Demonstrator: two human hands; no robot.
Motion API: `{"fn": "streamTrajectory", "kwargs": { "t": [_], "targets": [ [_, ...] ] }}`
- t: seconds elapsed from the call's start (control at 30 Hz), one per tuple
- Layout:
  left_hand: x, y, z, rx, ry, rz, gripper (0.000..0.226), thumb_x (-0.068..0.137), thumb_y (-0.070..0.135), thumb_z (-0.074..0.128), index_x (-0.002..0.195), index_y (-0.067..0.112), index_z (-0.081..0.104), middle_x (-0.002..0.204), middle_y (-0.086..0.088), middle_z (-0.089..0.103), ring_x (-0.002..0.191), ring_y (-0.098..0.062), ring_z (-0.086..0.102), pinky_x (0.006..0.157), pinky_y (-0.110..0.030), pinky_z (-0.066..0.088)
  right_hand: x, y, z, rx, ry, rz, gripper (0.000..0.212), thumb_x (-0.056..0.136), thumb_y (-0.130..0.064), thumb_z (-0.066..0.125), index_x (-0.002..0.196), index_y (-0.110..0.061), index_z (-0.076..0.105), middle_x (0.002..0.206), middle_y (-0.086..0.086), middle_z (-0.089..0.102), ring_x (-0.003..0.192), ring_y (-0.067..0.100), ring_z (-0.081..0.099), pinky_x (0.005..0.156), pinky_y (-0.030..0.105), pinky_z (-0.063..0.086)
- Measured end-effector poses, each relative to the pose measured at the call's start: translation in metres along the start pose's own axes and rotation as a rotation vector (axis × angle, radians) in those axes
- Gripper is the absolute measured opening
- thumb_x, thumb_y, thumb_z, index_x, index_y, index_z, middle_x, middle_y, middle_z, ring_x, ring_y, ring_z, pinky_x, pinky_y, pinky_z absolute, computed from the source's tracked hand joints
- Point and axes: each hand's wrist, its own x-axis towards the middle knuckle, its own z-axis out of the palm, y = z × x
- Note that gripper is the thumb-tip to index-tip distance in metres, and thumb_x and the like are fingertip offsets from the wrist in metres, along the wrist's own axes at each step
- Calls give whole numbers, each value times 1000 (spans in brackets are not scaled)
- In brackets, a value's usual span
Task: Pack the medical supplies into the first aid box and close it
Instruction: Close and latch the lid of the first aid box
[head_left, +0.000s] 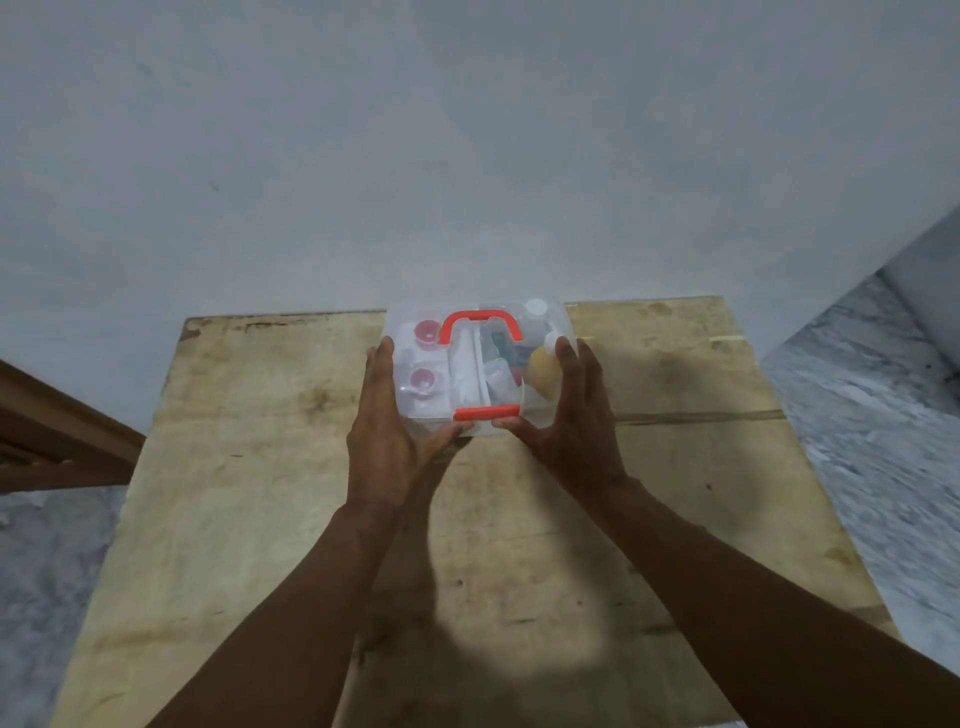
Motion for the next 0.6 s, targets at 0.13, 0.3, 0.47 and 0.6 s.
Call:
{"fn": "streamTrajectory", "kwargs": {
  "t": [0.13,0.3,0.47,0.6],
  "targets": [
    [0,-1,-1,-19,15,14,111,65,77,67,154,29,20,155,3,38,137,-21,46,110,-46,43,-1,4,4,22,9,5,99,70,-61,75,142,-18,22,145,23,40,129,36,47,101,53,48],
    [-3,6,-6,-64,-19,15,110,65,74,71,152,31,20,155,4,39,135,-18,48,109,-43,44,1,1,0,68,-28,66,102,66,-61,78,140,-18,23,143,18,42,126,30,48,98,49,52],
    [-4,17,-11,-101,-52,-1,107,65,51,82,145,44,11,144,15,39,125,-5,44,98,-13,38,4,4,-5,157,-34,70,103,60,-53,84,137,-13,28,136,18,45,120,31,50,95,50,52],
    [0,14,-10,-142,-52,-109,132,64,41,90,157,22,-1,152,3,41,132,-18,48,100,-23,38,9,0,-14,355,-111,241,121,53,-49,89,146,-18,18,147,7,33,130,22,41,104,45,48]
  ]
}}
